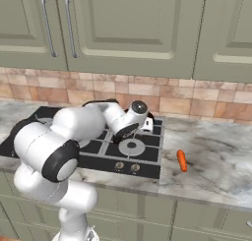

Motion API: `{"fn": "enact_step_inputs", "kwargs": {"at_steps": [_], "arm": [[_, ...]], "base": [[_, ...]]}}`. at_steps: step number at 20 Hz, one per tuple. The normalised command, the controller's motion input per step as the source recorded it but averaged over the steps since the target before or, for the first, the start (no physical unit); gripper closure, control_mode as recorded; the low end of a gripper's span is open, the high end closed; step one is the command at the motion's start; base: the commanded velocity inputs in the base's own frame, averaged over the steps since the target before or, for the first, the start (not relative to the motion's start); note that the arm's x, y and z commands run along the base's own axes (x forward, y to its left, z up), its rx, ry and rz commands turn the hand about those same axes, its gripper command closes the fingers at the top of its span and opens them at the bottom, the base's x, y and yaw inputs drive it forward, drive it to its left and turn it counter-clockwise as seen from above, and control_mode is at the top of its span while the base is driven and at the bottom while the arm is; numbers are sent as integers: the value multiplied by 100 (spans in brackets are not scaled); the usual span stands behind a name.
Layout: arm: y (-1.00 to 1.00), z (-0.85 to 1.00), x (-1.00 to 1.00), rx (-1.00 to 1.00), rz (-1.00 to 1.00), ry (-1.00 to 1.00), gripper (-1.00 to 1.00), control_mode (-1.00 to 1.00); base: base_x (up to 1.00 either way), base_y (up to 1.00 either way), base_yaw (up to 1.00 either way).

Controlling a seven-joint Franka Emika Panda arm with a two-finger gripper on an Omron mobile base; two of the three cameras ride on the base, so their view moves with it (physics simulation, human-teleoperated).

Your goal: Put the carrot and lemon in the pan. Then turn on the rear right burner and set the heat to medium.

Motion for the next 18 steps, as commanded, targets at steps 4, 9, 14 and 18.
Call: {"fn": "enact_step_inputs", "kwargs": {"at_steps": [4,9,14,18], "arm": [[-35,11,-30,-2,-2,1,-100,-100],[-50,5,-33,-3,-9,8,-100,-100],[-49,0,-24,-5,-16,17,-100,-100],[-43,0,-21,-3,-19,19,-100,-100]], "base": [[0,0,0],[0,0,0],[0,0,0],[0,0,0]]}}
